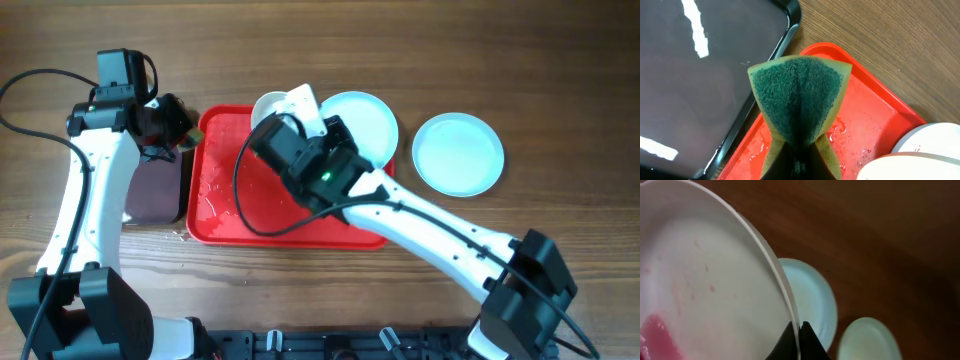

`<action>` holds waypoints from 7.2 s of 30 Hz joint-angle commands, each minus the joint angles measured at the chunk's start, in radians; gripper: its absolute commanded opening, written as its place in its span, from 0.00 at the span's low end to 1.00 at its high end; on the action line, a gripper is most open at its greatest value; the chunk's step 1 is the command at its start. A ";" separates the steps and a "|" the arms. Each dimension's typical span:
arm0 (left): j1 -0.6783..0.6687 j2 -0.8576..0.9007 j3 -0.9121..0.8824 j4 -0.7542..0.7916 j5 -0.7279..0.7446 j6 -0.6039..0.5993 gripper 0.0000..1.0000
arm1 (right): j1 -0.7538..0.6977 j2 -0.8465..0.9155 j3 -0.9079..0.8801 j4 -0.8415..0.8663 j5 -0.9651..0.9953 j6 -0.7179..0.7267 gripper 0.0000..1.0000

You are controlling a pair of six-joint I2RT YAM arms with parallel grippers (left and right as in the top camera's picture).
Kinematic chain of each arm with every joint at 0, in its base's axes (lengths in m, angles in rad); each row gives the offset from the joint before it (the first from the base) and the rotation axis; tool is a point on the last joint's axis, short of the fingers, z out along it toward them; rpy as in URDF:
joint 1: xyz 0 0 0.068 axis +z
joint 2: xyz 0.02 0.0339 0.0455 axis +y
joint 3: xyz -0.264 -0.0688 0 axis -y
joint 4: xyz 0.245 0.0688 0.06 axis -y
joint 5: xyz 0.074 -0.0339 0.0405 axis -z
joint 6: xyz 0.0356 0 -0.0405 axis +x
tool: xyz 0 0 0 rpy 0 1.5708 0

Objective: Clean dirty plates on tray and stack at the side
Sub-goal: 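Lift the cleaned plate with the right gripper and carry it right, then lower the plate onto the first clean plate and release, then grasp the last stained plate rim with the right gripper, drag it left, then move the sponge with the left gripper onto the last plate, then scrub the plate with the sponge in the left gripper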

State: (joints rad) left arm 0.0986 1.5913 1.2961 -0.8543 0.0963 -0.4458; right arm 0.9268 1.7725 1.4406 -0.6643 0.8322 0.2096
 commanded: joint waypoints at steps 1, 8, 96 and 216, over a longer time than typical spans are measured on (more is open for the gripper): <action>0.002 0.008 -0.002 0.000 0.011 0.023 0.04 | 0.062 -0.002 0.008 0.027 0.298 -0.117 0.04; 0.002 0.008 -0.002 0.000 0.011 0.023 0.04 | 0.158 -0.002 0.008 0.156 0.560 -0.285 0.04; 0.002 0.008 -0.002 -0.026 0.008 0.023 0.04 | -1.197 -0.187 -0.556 0.189 -0.896 0.176 0.53; -0.291 0.340 -0.185 0.117 0.211 0.416 0.04 | -0.306 0.332 -0.109 0.286 -1.174 0.433 0.04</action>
State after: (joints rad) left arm -0.1368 1.8378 1.1282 -0.7769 0.1410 -0.0803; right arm 0.6128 2.0758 1.3186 -0.3801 -0.3286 0.6502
